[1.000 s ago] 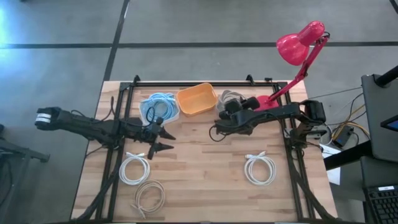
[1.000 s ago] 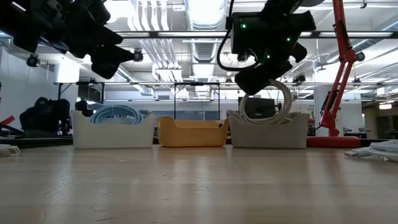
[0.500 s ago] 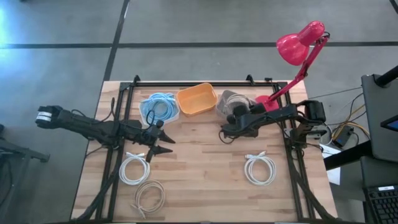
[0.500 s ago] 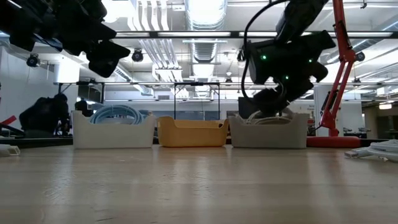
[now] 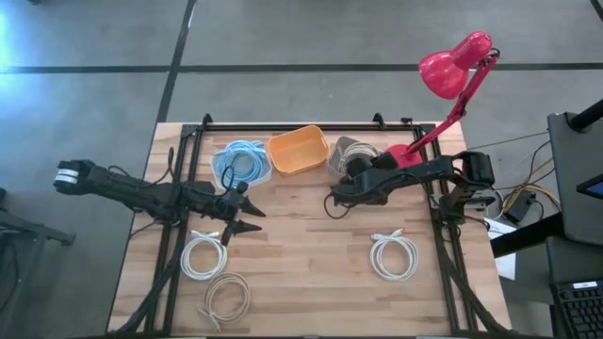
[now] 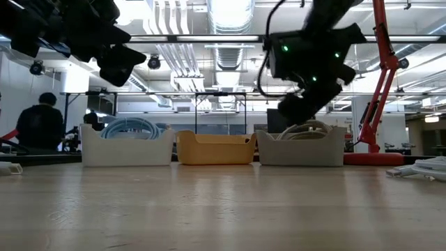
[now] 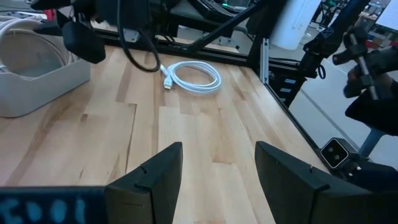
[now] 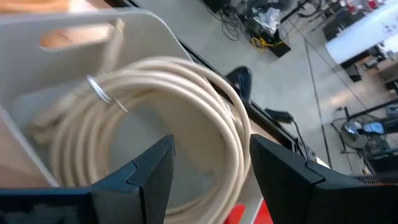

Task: Pick & Place USB Port
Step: Put the brown charger cable into the gray bin

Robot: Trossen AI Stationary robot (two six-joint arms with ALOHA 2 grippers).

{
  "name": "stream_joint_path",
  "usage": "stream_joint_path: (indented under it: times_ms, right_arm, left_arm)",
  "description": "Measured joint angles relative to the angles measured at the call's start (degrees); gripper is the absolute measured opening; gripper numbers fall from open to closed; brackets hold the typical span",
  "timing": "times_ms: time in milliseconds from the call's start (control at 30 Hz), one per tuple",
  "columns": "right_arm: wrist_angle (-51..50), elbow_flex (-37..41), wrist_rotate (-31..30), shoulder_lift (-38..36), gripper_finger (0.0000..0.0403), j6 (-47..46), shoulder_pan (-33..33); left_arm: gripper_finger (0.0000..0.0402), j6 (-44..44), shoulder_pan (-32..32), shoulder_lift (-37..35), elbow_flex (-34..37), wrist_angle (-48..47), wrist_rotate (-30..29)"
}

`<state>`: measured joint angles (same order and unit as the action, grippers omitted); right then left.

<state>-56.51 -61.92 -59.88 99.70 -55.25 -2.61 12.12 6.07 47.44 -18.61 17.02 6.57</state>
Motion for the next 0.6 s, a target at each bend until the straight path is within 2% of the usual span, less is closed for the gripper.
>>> stream_joint_path:
  times_ms: [267,467,600]
  right_arm:
    - [0.1,-8.0,1.5,0.0,0.0206,7.1,2.3]
    - [0.1,-13.3,1.9,0.0,0.0205,14.0,7.3]
    - [0.2,-16.0,4.0,0.0,0.0205,18.8,11.4]
  left_arm:
    - [0.0206,0.0,1.0,0.0,-0.1,0.1,0.0]
    - [0.0195,-1.6,4.5,0.0,-0.7,-0.5,-0.7]
    - [0.0177,-1.8,7.9,0.0,-4.0,-7.9,-4.3]
